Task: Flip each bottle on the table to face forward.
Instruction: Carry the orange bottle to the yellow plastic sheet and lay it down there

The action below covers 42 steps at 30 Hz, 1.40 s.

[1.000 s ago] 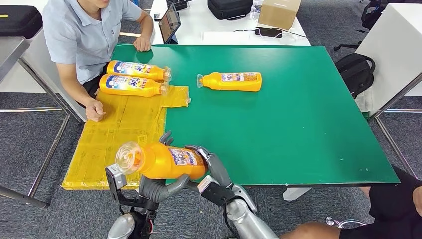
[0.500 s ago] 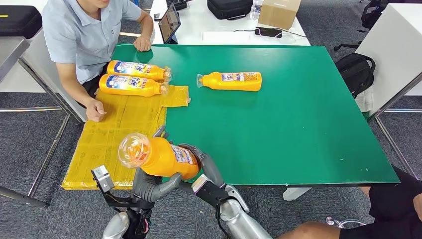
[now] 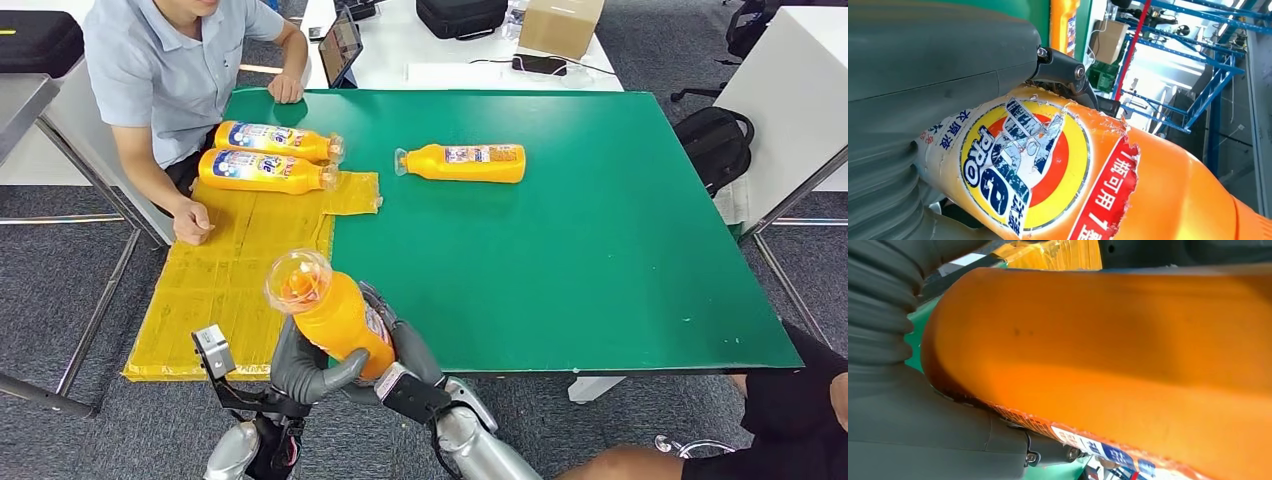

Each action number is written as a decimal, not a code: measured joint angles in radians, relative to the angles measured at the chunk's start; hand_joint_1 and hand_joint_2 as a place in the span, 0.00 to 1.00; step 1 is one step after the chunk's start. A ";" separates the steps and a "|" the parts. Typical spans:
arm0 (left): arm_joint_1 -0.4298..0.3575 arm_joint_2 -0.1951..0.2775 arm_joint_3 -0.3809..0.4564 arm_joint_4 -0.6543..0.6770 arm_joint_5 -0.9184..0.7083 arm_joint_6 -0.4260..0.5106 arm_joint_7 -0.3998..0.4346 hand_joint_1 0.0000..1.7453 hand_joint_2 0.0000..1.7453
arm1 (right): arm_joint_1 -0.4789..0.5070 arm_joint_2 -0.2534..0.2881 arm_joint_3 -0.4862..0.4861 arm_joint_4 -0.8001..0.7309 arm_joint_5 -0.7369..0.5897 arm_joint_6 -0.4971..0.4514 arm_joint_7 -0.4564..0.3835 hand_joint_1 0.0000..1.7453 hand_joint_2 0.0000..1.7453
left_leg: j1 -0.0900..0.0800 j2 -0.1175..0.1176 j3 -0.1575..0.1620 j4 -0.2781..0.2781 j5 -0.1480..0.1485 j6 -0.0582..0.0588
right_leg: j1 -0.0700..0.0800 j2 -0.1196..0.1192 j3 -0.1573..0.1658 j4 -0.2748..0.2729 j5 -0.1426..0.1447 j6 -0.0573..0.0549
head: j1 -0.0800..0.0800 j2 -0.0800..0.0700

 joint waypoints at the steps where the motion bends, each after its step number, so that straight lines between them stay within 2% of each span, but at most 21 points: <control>1: -0.001 0.000 0.002 0.001 0.002 -0.002 0.004 1.00 1.00 | 0.000 0.000 0.000 0.001 0.002 -0.004 0.000 0.00 0.00 | 0.000 0.000 0.000 0.000 0.000 0.000 | 0.000 0.000 0.000 0.000 0.000 0.000 | 0.000 0.000; 5: -0.006 0.000 0.010 0.005 0.010 0.013 0.028 1.00 1.00 | 0.004 0.003 0.000 0.001 0.004 -0.042 0.004 0.00 0.00 | 0.000 0.000 0.000 0.000 0.000 0.000 | 0.000 0.000 0.000 0.000 0.000 0.000 | 0.000 0.000; 13: -0.032 0.004 0.058 0.018 -0.009 0.128 0.085 1.00 1.00 | 0.030 0.012 -0.009 -0.032 -0.011 -0.097 0.007 0.00 0.00 | 0.000 0.000 0.000 0.000 0.000 0.000 | 0.000 0.000 0.000 0.000 0.000 0.000 | 0.000 0.000; 19: -0.056 0.022 0.122 0.033 -0.032 0.171 0.089 1.00 1.00 | 0.038 0.011 -0.032 -0.038 -0.029 -0.119 0.005 0.00 0.00 | 0.000 0.000 0.000 0.000 0.000 0.000 | 0.000 0.000 0.000 0.000 0.000 0.000 | 0.000 0.000; 29: -0.070 0.042 0.166 0.047 -0.093 0.226 0.089 1.00 1.00 | 0.041 0.011 -0.069 -0.045 -0.049 -0.159 0.004 0.00 0.00 | 0.000 0.000 -0.001 0.000 0.000 0.000 | 0.000 0.000 0.000 0.000 0.000 0.000 | 0.000 0.000; 37: -0.107 0.070 0.183 0.057 -0.434 0.458 0.082 1.00 1.00 | 0.043 0.019 -0.124 -0.048 -0.077 -0.226 0.000 0.00 0.00 | 0.000 0.000 -0.001 0.000 0.000 0.000 | 0.000 0.000 0.000 0.000 0.000 0.000 | 0.000 0.000; 42: -0.157 0.117 0.179 0.096 -0.736 0.565 0.140 1.00 1.00 | 0.060 0.032 -0.144 -0.085 -0.121 -0.262 0.000 0.00 0.00 | 0.000 0.000 -0.001 0.000 0.000 0.000 | 0.000 0.000 -0.001 0.000 0.000 0.000 | 0.000 0.000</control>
